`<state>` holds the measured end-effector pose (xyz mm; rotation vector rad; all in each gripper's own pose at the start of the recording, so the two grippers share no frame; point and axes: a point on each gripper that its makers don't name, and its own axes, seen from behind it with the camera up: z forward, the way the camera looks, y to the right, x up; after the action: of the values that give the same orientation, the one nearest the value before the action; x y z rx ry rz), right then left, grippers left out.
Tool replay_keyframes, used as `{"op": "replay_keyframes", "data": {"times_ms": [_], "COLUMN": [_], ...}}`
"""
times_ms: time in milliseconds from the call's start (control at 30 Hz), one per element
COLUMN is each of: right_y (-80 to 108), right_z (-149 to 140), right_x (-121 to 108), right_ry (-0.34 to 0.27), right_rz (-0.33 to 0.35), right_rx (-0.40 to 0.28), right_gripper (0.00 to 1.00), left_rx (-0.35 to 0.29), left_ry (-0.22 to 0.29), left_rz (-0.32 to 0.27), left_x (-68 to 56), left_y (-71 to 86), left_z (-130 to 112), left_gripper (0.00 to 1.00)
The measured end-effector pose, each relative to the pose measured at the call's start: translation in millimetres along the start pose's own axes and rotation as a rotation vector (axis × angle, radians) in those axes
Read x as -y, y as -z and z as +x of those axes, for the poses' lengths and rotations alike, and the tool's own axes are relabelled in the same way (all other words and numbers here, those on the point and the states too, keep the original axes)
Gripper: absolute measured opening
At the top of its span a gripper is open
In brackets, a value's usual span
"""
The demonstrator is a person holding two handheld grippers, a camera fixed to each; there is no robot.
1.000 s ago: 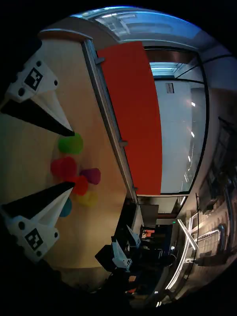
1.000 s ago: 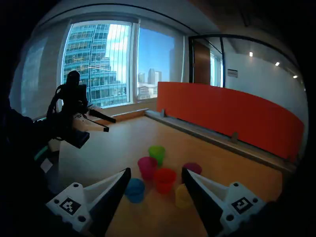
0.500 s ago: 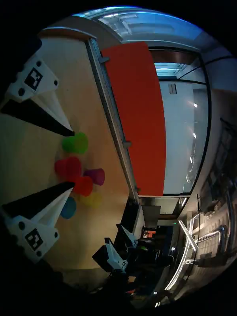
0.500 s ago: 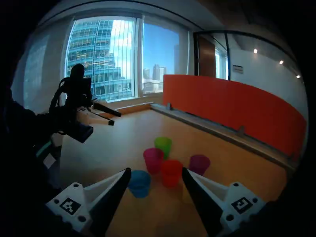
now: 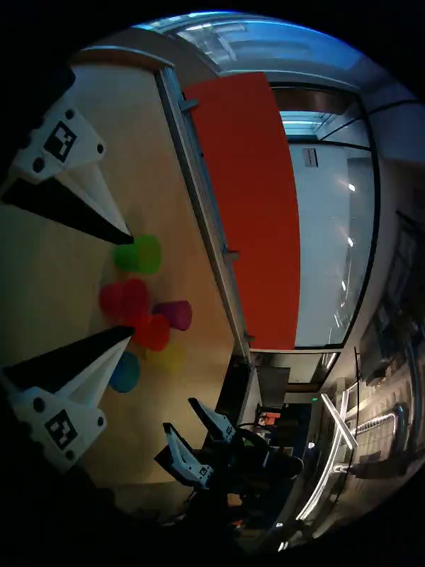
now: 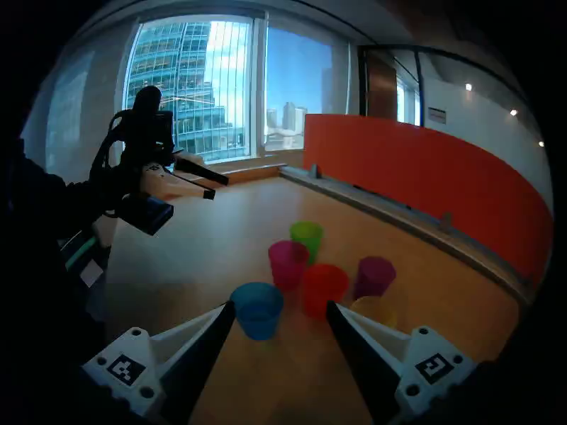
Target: Pour water
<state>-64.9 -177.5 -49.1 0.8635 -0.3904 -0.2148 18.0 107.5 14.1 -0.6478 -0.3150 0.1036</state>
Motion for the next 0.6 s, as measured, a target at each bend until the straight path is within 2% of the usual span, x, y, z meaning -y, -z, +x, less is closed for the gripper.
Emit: {"op": "replay_keyframes", "data": {"times_ms": [300,600], "right_y": [-22.5,-45.1], "right_z": [-17,-28], "right_x": [11,20], "right_ry": [0.009,0.032], "right_rz": [0.029,0.055], "right_rx": [0.039,0.07], "right_gripper": [0.99,0.99], "left_rx": [0.005,0.009], "left_ry": [-0.005,-0.019], "left_rz": [0.001,0.021], "left_x": [0.3,8.2], "left_y": [-5.2,-10.8], "left_z": [-4,-6], "left_gripper": [0.84,0.84]}}
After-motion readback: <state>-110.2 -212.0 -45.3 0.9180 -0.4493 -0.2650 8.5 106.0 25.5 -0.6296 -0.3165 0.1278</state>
